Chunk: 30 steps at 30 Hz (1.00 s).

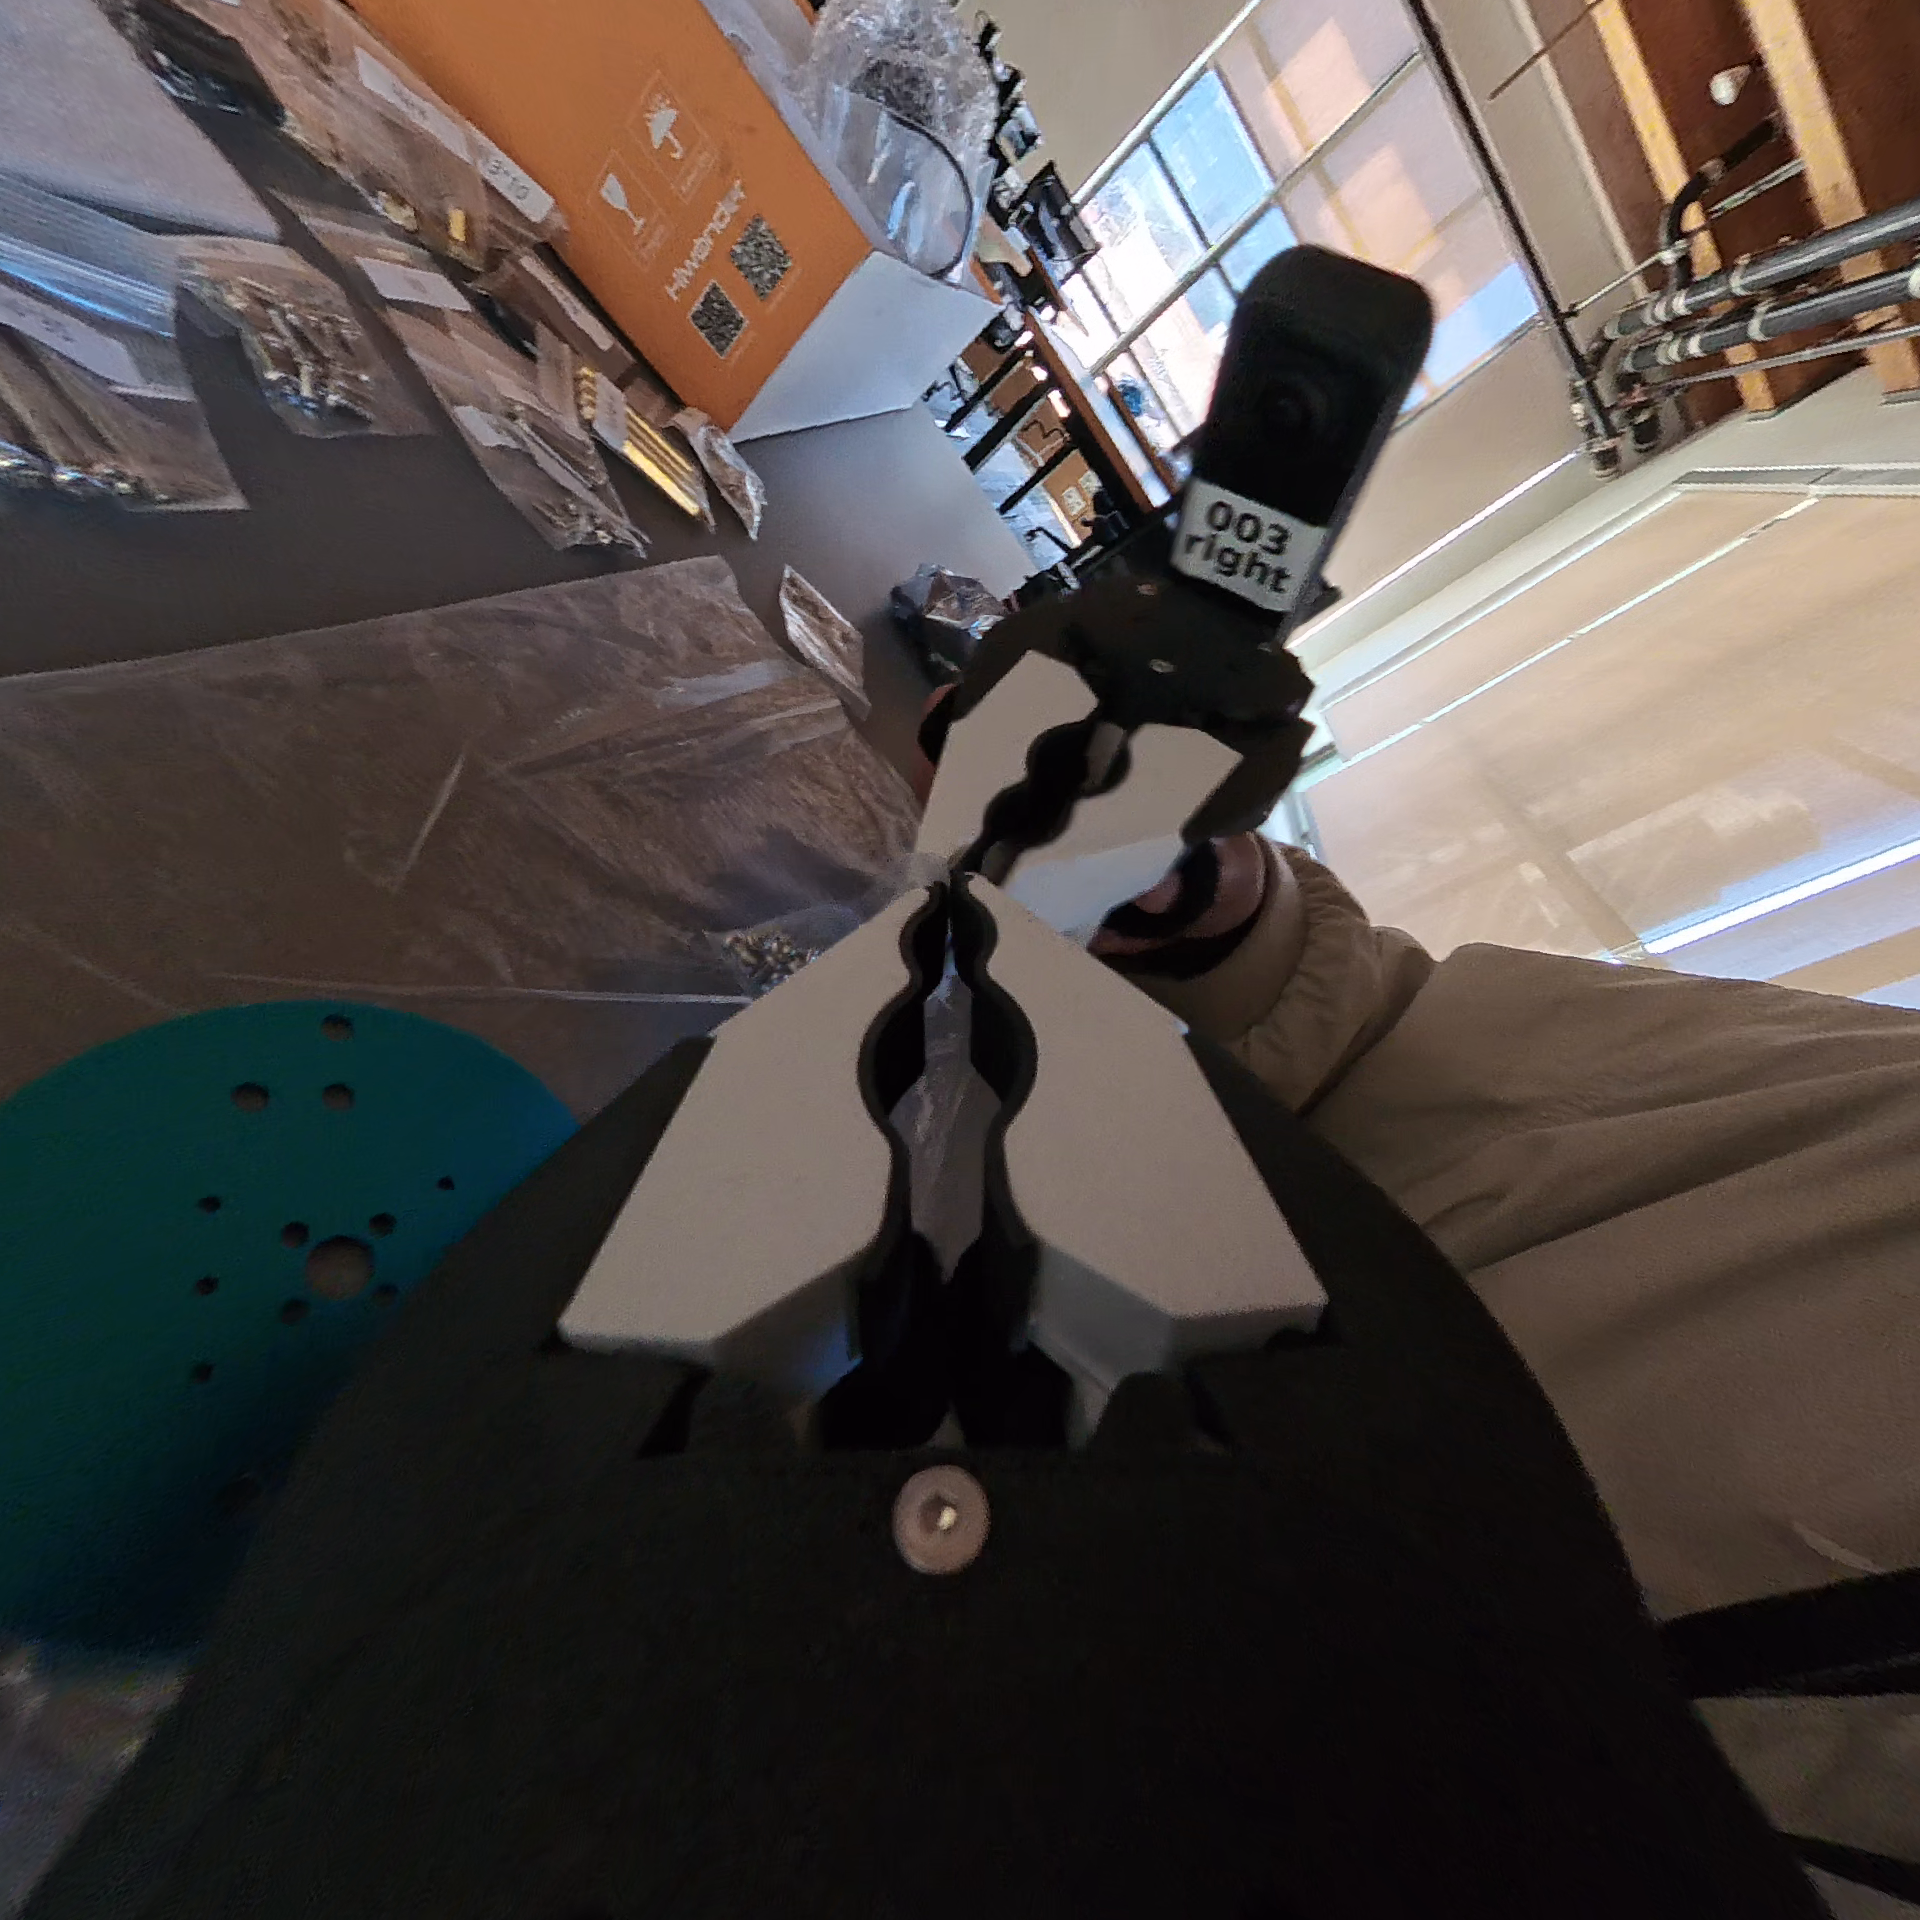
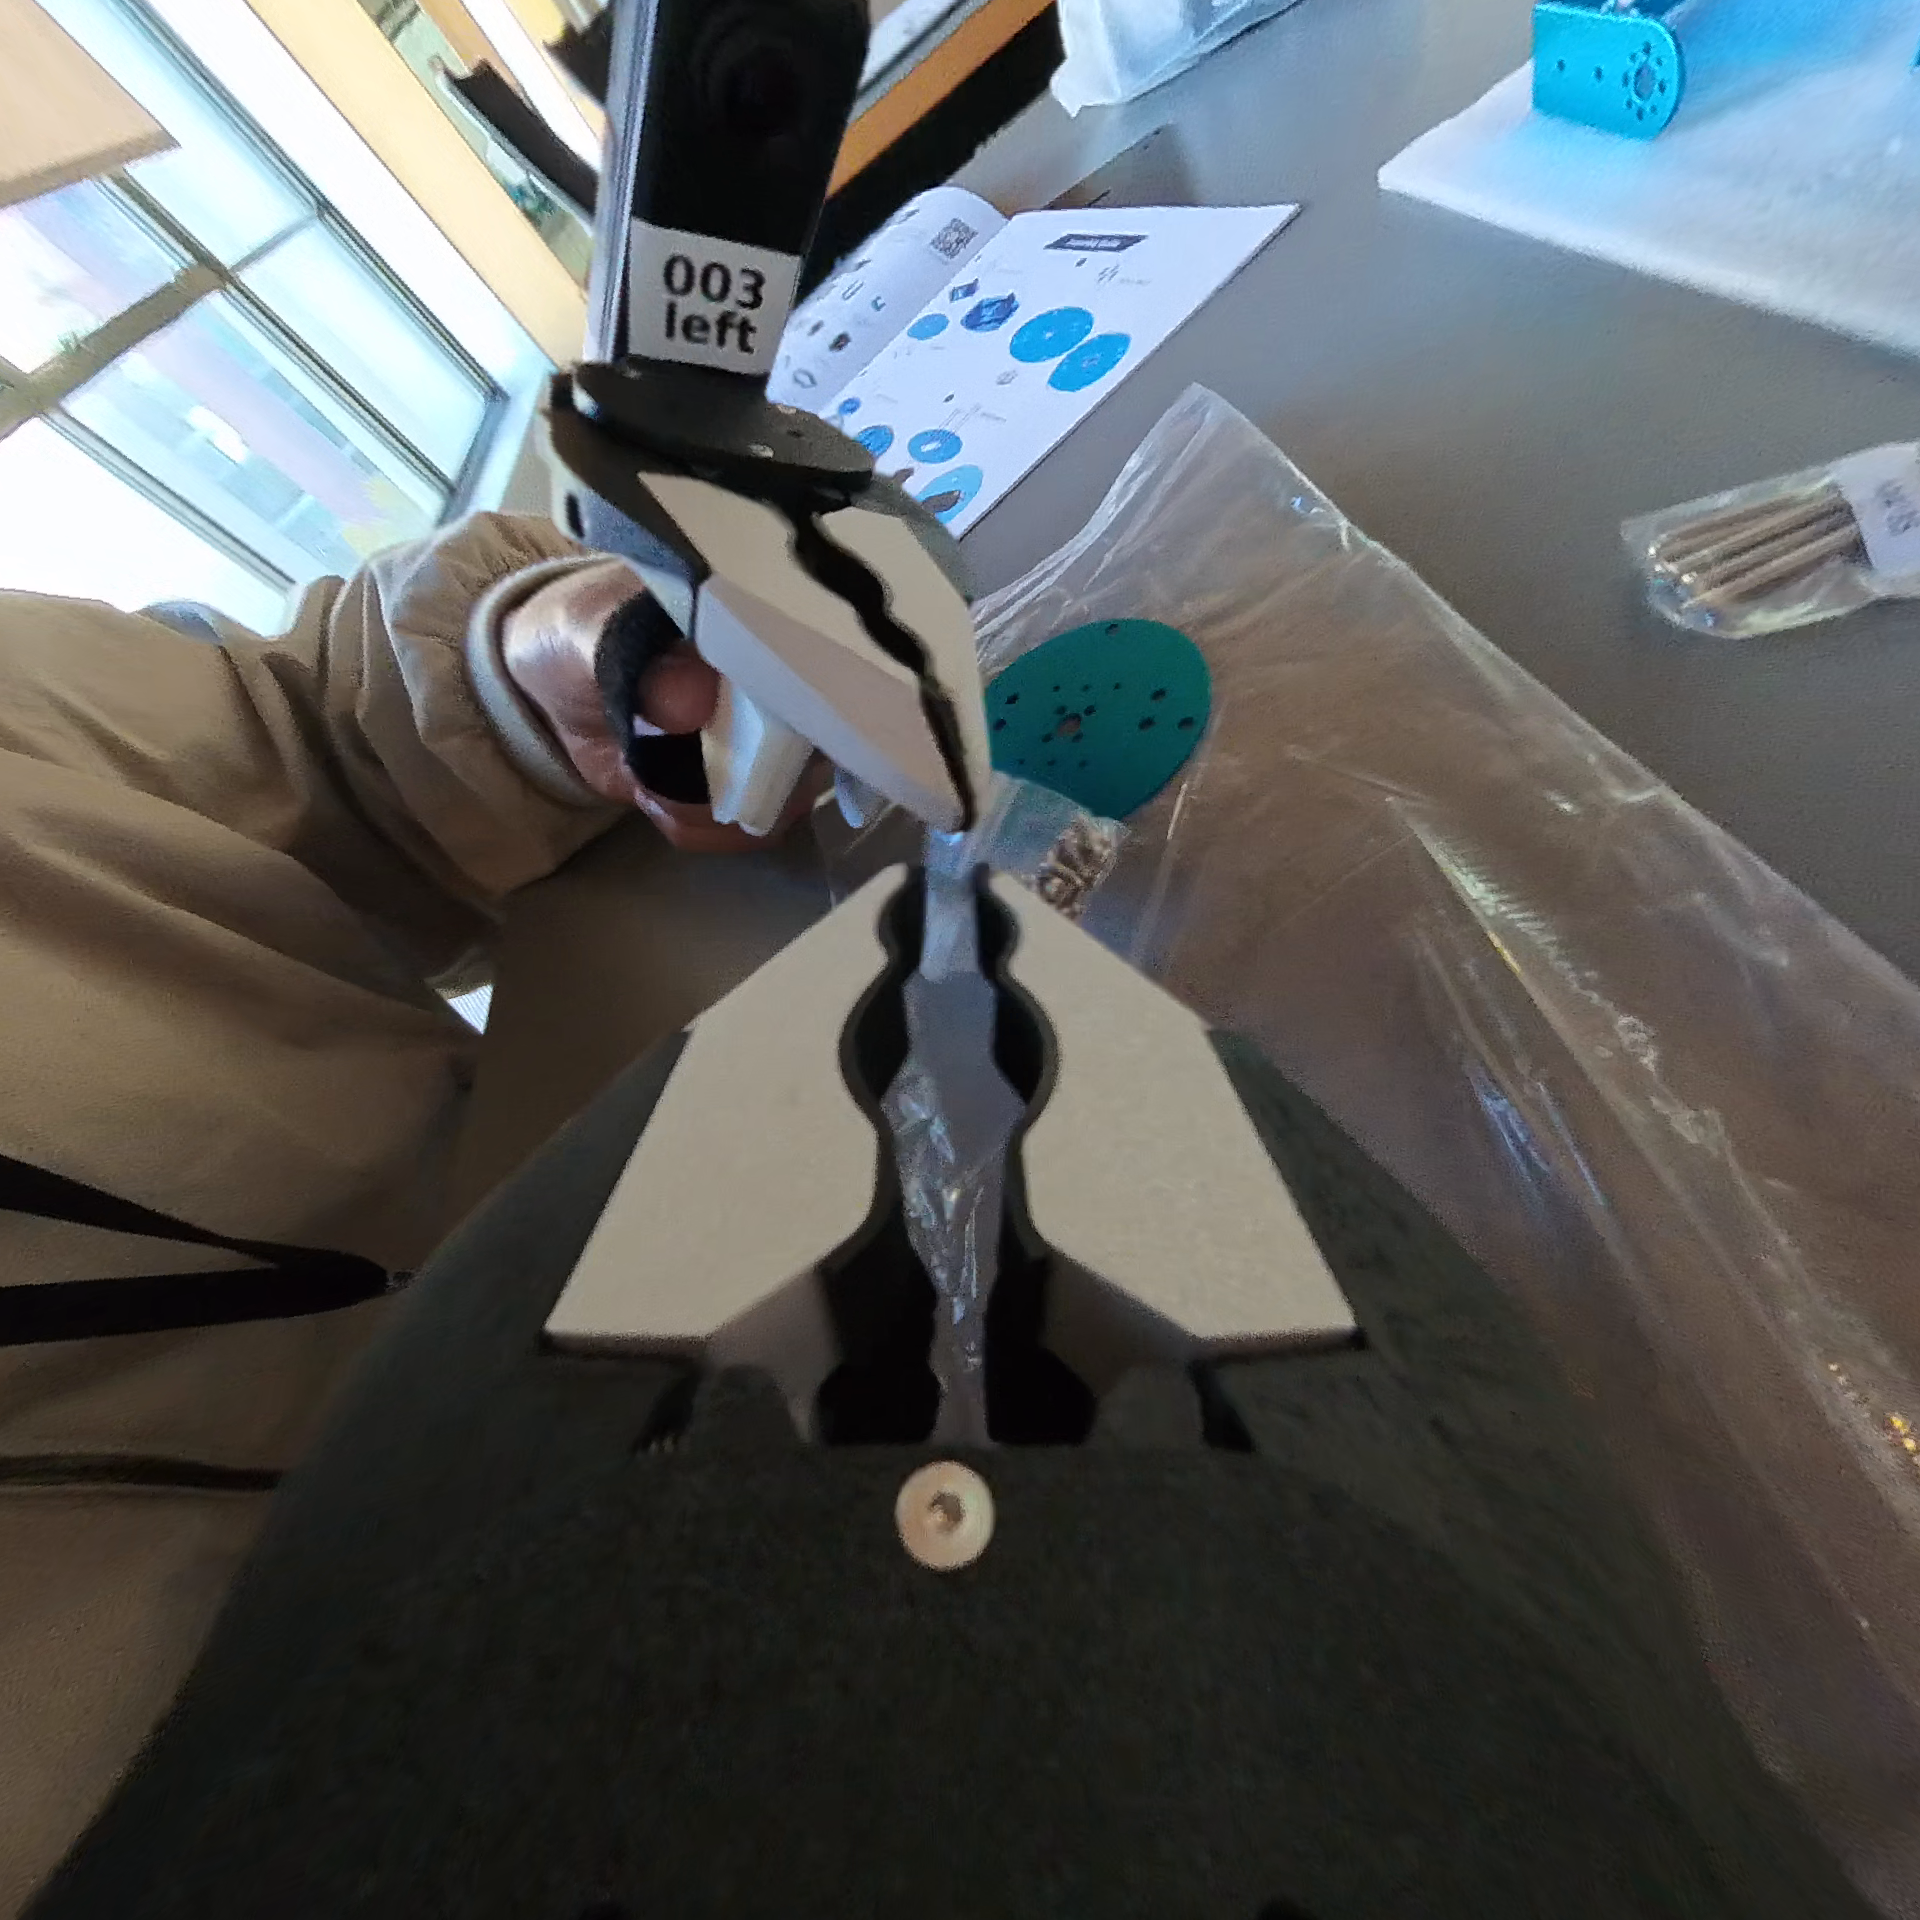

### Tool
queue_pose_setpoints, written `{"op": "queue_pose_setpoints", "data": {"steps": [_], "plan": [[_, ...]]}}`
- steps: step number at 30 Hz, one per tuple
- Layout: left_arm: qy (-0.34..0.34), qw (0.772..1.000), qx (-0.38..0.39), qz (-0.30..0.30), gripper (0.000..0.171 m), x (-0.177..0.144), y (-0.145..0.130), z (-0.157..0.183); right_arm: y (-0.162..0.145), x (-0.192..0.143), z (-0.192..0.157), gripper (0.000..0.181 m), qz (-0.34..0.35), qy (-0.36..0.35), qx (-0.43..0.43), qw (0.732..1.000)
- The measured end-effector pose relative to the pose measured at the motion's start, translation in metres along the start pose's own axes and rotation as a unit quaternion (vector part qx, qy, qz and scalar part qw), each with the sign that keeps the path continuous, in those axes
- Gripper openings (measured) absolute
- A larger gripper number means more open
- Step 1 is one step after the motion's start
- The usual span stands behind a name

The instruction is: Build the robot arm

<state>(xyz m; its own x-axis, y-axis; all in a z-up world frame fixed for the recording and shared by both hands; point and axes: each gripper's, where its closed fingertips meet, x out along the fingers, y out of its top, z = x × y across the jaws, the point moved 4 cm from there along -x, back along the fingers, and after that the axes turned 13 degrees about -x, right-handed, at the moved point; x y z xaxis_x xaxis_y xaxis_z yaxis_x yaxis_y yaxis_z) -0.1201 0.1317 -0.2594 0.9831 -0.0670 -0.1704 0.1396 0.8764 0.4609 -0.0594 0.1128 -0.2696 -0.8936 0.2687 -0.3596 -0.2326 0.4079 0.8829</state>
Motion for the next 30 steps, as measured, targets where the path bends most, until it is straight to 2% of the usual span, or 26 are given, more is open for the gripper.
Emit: {"op": "queue_pose_setpoints", "data": {"steps": [2, 8, 14, 16, 22, 26, 30], "plan": [[-0.016, 1.0, -0.004, 0.0, 0.0, 0.0, 0.001, 0.003, 0.002, -0.003, 0.002, 0.001, 0.024, 0.015, 0.027, 0.999], [-0.039, 0.999, -0.007, -0.001, 0.004, -0.001, 0.003, 0.006, 0.007, -0.009, 0.006, 0.0, 0.068, 0.046, 0.089, 0.993], [-0.008, 1.0, 0.02, 0.011, 0.0, -0.002, 0.005, 0.002, 0.006, -0.007, 0.007, 0.006, 0.051, 0.019, 0.062, 0.997], [-0.004, 1.0, 0.021, 0.014, 0.0, -0.004, 0.007, 0.001, 0.01, -0.013, 0.01, 0.01, 0.069, 0.015, 0.064, 0.995], [-0.05, 0.999, 0.016, 0.009, 0.0, -0.006, 0.007, 0.01, 0.01, -0.012, 0.004, 0.012, 0.066, 0.064, 0.075, 0.993], [-0.066, 0.998, 0.019, -0.001, 0.0, -0.004, 0.002, 0.015, 0.01, -0.008, -0.005, 0.008, 0.069, 0.099, 0.087, 0.989], [-0.053, 0.998, 0.027, 0.003, 0.0, -0.003, 0.002, 0.013, 0.009, -0.01, -0.001, 0.0, 0.067, 0.08, 0.08, 0.991]]}}
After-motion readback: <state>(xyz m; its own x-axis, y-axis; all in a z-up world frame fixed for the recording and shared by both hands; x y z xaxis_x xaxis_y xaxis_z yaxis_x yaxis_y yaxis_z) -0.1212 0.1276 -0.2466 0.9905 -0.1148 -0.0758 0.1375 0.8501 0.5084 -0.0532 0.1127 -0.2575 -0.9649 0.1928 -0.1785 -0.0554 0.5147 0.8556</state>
